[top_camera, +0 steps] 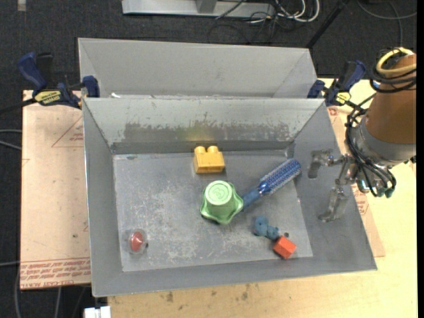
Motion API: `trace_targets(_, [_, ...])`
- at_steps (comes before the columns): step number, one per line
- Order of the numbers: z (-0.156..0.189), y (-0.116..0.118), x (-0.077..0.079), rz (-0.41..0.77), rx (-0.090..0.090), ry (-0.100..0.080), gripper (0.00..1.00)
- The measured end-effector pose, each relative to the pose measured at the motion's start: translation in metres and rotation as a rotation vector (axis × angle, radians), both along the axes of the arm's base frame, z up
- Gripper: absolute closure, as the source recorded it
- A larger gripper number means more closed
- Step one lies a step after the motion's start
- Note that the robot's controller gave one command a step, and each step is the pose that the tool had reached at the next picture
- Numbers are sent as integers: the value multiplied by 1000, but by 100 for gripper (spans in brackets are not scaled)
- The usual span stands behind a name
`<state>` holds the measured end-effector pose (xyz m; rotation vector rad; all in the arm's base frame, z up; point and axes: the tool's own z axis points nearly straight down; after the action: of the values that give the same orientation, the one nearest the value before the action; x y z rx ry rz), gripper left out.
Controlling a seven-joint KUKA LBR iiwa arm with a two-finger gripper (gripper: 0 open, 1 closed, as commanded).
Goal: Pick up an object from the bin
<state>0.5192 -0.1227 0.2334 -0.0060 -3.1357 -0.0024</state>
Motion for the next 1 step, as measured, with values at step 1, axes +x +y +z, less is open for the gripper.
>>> trace_targets(1, [-83,57,87,171,2,-8,0])
